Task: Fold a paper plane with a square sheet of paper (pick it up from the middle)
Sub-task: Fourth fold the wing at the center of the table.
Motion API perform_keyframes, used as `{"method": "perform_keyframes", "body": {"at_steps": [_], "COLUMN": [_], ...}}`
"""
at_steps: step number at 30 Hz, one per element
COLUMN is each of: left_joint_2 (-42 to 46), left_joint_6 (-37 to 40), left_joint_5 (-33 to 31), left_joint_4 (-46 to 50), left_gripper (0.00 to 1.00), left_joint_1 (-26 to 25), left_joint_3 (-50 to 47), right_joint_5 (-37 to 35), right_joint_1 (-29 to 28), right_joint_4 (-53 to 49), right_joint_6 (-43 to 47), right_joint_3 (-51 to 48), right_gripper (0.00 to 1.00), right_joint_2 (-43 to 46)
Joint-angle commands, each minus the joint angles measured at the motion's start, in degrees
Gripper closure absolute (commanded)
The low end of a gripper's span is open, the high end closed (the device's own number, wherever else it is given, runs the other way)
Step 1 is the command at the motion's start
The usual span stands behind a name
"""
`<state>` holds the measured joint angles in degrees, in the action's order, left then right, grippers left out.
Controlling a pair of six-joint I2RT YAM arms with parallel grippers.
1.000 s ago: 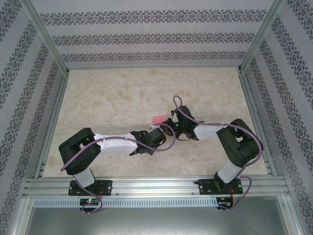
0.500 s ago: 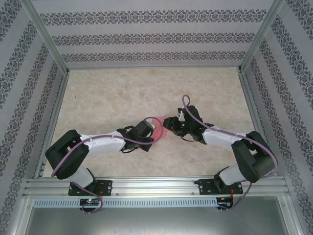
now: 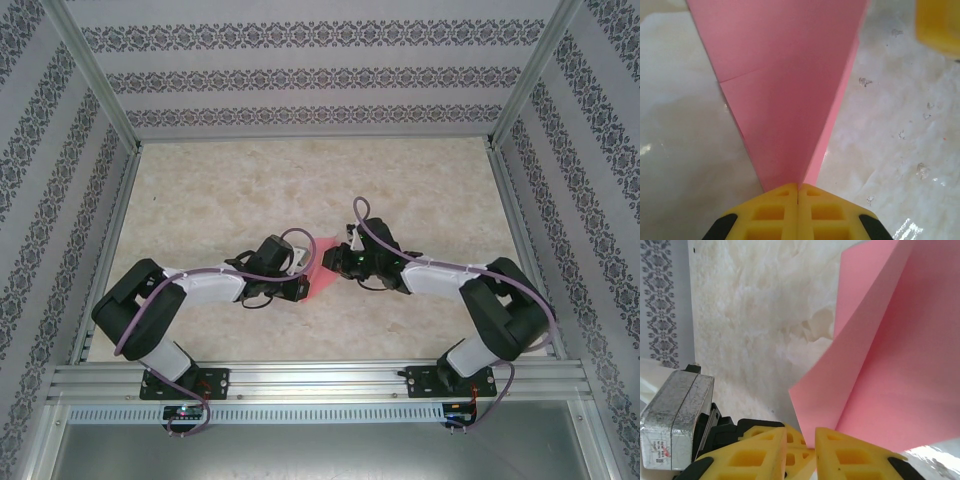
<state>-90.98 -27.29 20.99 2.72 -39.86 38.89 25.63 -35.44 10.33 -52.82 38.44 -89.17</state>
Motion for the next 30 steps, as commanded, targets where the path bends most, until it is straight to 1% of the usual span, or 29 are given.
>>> {"method": "perform_keyframes", "body": {"at_steps": [1,11,22,28,30], "left_joint_2": [-0.9,-1.5,-4.2,-3.5,-3.0], "left_joint_6": [-2.4,-3.5,-4.8,-5.0,-5.1], "left_joint_5": [4.7,6.2,7.3,7.4,7.1], "left_joint_4": [-4.1,-4.3,-3.6,-3.6,-3.4], "left_gripper": [0.98,0.98,0.97,0.96,0.92], "left_joint_1": [2.0,4.3,5.5,5.6,5.6], "left_joint_3": [-1.0,-2.0,-1.0,-1.1,-1.1], "right_joint_5": [0.7,2.3,2.3,3.1,2.9], "right_joint_1": [-1.0,-1.3,-0.2,0.5,0.7], "right_joint_4": [3.9,6.1,7.2,7.8,8.0], "right_joint_6": [0.0,-0.5,-0.5,-0.5,-0.4], "right_joint_3": [2.8,6.5,7.2,7.6,7.5], "right_gripper": [0.79,0.81,0.81,0.81,0.81], "right_joint_2": [-2.9,-9.3,-12.6,-13.9,-14.2]}}
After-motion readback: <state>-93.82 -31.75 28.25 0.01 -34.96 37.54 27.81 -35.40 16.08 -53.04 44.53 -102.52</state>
